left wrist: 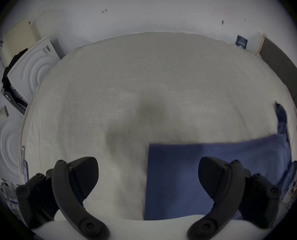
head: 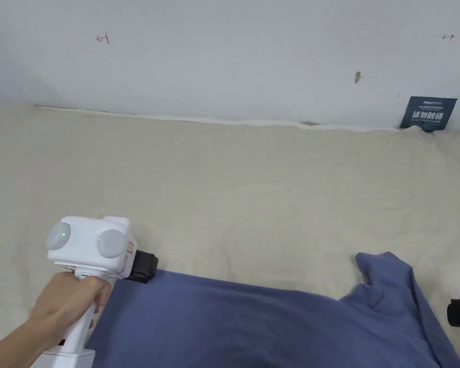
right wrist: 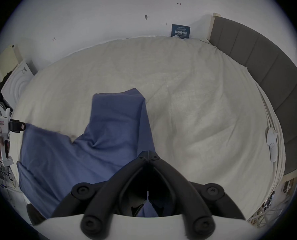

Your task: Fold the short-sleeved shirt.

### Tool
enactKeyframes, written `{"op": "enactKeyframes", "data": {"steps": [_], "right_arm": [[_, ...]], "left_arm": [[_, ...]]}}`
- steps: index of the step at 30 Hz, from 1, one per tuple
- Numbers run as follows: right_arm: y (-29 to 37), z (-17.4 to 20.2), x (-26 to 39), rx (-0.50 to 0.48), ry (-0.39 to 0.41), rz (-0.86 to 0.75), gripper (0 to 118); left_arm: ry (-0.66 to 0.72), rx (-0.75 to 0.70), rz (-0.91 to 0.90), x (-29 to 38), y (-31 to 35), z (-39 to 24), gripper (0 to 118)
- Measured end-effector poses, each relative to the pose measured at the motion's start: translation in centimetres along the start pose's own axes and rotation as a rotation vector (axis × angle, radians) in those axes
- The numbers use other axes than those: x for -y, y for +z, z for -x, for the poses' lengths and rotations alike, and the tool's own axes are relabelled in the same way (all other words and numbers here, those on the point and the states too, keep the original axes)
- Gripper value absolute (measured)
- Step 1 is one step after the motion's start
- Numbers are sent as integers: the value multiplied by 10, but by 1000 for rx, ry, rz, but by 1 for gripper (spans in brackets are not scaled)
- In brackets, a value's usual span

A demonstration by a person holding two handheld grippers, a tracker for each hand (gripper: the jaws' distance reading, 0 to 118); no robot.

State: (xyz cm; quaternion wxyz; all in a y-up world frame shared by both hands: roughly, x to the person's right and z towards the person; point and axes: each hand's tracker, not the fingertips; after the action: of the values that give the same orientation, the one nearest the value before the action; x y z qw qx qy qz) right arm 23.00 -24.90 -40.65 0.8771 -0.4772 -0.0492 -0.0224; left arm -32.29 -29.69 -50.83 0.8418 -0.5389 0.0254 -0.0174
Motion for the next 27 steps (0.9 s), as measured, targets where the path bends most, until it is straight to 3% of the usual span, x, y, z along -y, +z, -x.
{"op": "enactKeyframes", "data": {"steps": [1,2,3,4,5,6,7,8,9,10,11,17,19,21,23,24,26,27], "right_arm": [[-5,0,-2,4,1,6,0],[-10,-1,-4,7,-1,9,0],[-13,-3,-6,8,2,12,0],[-15,-3,-7,13,6,15,1],[-18,-2,-9,22,10,14,1],[-19,-3,-11,27,13,15,22],[-20,-4,-13,27,14,15,59],[-22,-4,-16,25,9,20,59],[-26,-5,-19,19,1,40,75],[-32,-6,-20,6,-2,75,102],[-33,-7,-21,8,2,65,118],[-68,-2,-32,53,48,140,116],[-77,-3,-33,65,66,141,95],[-81,-3,-30,78,85,147,65],[-76,0,-26,67,92,161,58],[-74,-1,-24,52,88,158,45],[-64,-1,-22,49,74,125,2],[-58,1,-19,58,69,104,2]], "left_arm": [[-5,1,4,3,-1,-1,106],[-23,-5,2,1,0,0,81],[-31,-12,-43,4,6,0,8],[-33,-27,-87,5,11,1,0],[-19,3,-95,3,12,5,0],[5,36,-122,2,15,5,0],[-18,20,-84,3,16,5,0],[-44,12,-87,5,16,2,0],[-55,8,-97,8,17,1,0],[-54,3,-103,9,25,-2,0],[-41,10,-97,9,27,-1,0],[-16,25,-82,3,23,6,0],[-10,28,-77,2,20,7,0],[-8,30,-73,2,18,8,0],[-7,29,-71,2,17,7,0],[-3,31,-72,1,17,9,0],[5,34,-69,2,16,9,0],[4,32,-69,2,17,10,0]]}}
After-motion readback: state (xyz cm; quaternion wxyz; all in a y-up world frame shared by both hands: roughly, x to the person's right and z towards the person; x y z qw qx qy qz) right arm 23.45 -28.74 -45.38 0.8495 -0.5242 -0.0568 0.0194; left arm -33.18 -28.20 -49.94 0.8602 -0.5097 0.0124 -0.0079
